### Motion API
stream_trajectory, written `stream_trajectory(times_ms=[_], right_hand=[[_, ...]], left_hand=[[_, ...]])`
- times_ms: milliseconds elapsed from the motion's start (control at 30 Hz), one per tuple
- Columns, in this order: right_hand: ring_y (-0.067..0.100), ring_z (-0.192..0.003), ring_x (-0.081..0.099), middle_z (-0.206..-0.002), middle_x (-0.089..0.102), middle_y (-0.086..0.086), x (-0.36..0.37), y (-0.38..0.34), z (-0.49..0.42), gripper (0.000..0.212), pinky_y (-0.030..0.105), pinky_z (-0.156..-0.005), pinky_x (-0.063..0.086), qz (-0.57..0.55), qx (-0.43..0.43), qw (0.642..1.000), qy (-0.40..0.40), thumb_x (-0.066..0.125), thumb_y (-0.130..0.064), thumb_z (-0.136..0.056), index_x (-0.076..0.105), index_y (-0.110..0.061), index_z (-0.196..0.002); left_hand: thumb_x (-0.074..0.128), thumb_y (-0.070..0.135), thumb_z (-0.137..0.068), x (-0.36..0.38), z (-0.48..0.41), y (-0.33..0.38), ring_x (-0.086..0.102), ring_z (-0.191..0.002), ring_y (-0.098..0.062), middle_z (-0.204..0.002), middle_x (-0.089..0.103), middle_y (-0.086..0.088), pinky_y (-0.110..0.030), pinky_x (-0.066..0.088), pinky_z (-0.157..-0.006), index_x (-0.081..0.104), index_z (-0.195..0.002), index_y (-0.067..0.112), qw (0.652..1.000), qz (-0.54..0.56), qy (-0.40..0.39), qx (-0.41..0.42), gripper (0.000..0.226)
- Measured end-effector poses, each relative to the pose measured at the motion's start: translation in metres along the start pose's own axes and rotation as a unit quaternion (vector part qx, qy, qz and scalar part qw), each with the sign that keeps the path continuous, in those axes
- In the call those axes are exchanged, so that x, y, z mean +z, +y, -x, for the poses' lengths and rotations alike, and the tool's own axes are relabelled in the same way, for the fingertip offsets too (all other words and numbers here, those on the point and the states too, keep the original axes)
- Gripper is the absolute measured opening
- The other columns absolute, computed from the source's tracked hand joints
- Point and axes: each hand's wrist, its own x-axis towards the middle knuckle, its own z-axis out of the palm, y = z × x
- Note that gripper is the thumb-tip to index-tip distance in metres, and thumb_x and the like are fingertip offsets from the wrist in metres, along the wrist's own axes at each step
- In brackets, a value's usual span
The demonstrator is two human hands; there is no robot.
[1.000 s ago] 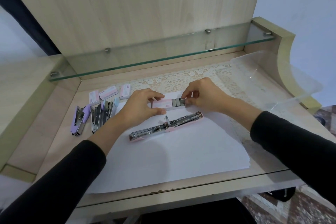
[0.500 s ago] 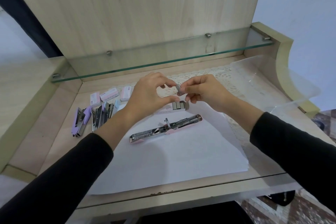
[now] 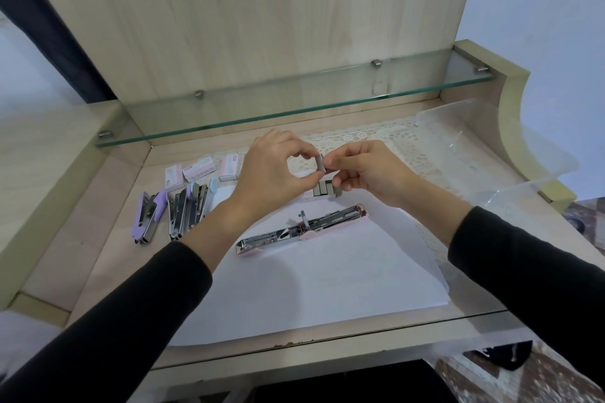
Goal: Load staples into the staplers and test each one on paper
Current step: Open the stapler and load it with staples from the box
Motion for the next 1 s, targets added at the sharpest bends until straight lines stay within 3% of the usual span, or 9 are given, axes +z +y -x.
stream_trajectory(times_ms=[400, 667, 867, 1000], right_hand=[[0.01, -0.042, 0.055, -0.058, 0.068, 0.0, -0.003, -0.001, 0.004, 0.01, 0.017, -0.042, 0.043, 0.003, -0.02, 1.0, 0.012, 0.065, 0.002, -0.077, 0.067, -0.007, -0.074], [0.009, -0.038, 0.054, -0.06, 0.066, 0.002, -0.012, 0.004, 0.001, 0.013, 0.016, -0.038, 0.039, 0.134, -0.014, 0.987, 0.087, 0.066, 0.005, -0.075, 0.067, -0.007, -0.07], [0.013, -0.041, 0.055, -0.055, 0.064, -0.009, -0.015, 0.009, 0.0, 0.018, 0.017, -0.039, 0.04, 0.194, -0.008, 0.976, 0.101, 0.066, 0.004, -0.074, 0.068, -0.011, -0.065], [0.011, -0.038, 0.053, -0.059, 0.065, 0.0, -0.019, 0.011, 0.0, 0.018, 0.017, -0.04, 0.041, 0.189, 0.003, 0.976, 0.104, 0.066, 0.004, -0.075, 0.068, -0.011, -0.065]], left_hand=[[0.066, 0.04, -0.068, -0.009, 0.006, 0.002, 0.054, -0.074, -0.01, -0.076, 0.064, 0.007, -0.029, 0.044, -0.074, 0.069, -0.083, 0.017, 0.999, 0.033, 0.01, -0.012, 0.027], [0.079, 0.019, -0.066, -0.006, -0.006, -0.002, 0.056, -0.078, -0.017, -0.077, 0.063, 0.003, -0.039, 0.047, -0.08, 0.073, -0.083, 0.017, 0.984, 0.043, -0.143, -0.094, 0.018], [0.079, 0.027, -0.067, 0.009, -0.015, -0.002, 0.053, -0.075, -0.005, -0.081, 0.065, 0.005, -0.034, 0.047, -0.078, 0.073, -0.088, 0.018, 0.972, 0.032, -0.211, -0.095, 0.023], [0.077, 0.029, -0.069, 0.014, -0.018, -0.003, 0.054, -0.077, -0.008, -0.081, 0.065, 0.006, -0.031, 0.048, -0.077, 0.073, -0.089, 0.02, 0.966, 0.015, -0.238, -0.104, 0.022]])
